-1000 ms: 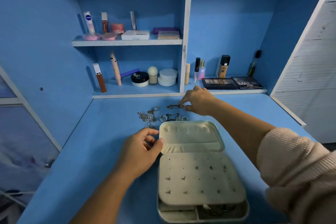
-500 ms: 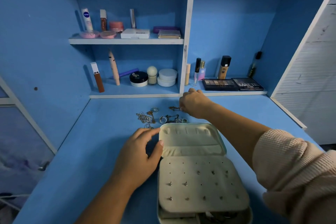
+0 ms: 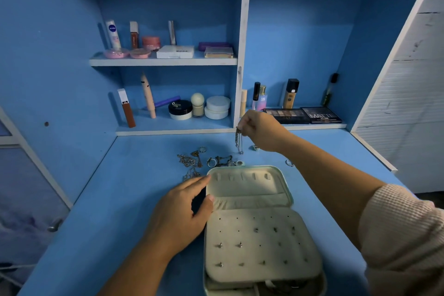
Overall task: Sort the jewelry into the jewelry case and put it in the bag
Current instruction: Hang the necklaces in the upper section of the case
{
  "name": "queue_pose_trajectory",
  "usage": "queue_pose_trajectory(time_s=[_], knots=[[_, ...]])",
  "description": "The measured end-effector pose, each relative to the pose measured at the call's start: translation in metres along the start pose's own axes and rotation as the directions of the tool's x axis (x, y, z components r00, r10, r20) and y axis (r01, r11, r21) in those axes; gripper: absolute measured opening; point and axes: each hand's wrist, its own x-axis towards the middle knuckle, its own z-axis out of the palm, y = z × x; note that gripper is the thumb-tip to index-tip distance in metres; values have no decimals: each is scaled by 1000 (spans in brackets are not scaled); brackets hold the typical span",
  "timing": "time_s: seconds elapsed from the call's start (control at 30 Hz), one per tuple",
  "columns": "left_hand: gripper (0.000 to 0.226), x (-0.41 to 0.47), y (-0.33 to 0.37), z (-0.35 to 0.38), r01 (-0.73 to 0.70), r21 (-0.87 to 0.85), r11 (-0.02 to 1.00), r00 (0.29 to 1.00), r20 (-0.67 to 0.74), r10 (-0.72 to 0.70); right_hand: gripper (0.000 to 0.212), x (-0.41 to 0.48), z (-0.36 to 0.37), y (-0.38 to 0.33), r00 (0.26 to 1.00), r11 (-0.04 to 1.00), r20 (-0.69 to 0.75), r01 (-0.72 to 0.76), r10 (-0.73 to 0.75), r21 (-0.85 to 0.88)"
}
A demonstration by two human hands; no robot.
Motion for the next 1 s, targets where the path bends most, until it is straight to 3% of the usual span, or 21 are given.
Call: queue_pose_trajectory(time_s=[0.3, 0.47, 0.53, 0.6, 0.67, 0.87, 1.0], knots=[[57, 5, 5, -7, 32, -2, 999, 998, 54, -32, 13, -31, -46, -28, 1000, 930, 22, -19, 11, 366], [52, 12, 10, -15, 83, 83, 993, 986, 141, -94, 14, -54, -70, -42, 975, 733, 220, -161, 15, 661], [51, 14, 14, -17, 90, 122, 988, 982, 153, -108, 15, -63, -74, -41, 961, 788, 275, -163, -8, 593], [47, 17, 17, -18, 67, 152, 986, 986, 142, -89, 18, -71, -74, -39, 973, 935, 228, -41, -43, 351], [43, 21, 23, -19, 42, 178, 983, 991, 114, -63, 18, -78, -71, -38, 983, 986, 161, 67, -92, 154], [36, 38, 65, -14, -26, -34, 999, 999, 24, 27, 20, -96, -63, -42, 976, 970, 121, 154, -179, 190], [13, 47, 90, -4, 33, -275, 961, 987, 161, 13, 21, -105, -60, -43, 976, 963, 40, 204, -214, 176]])
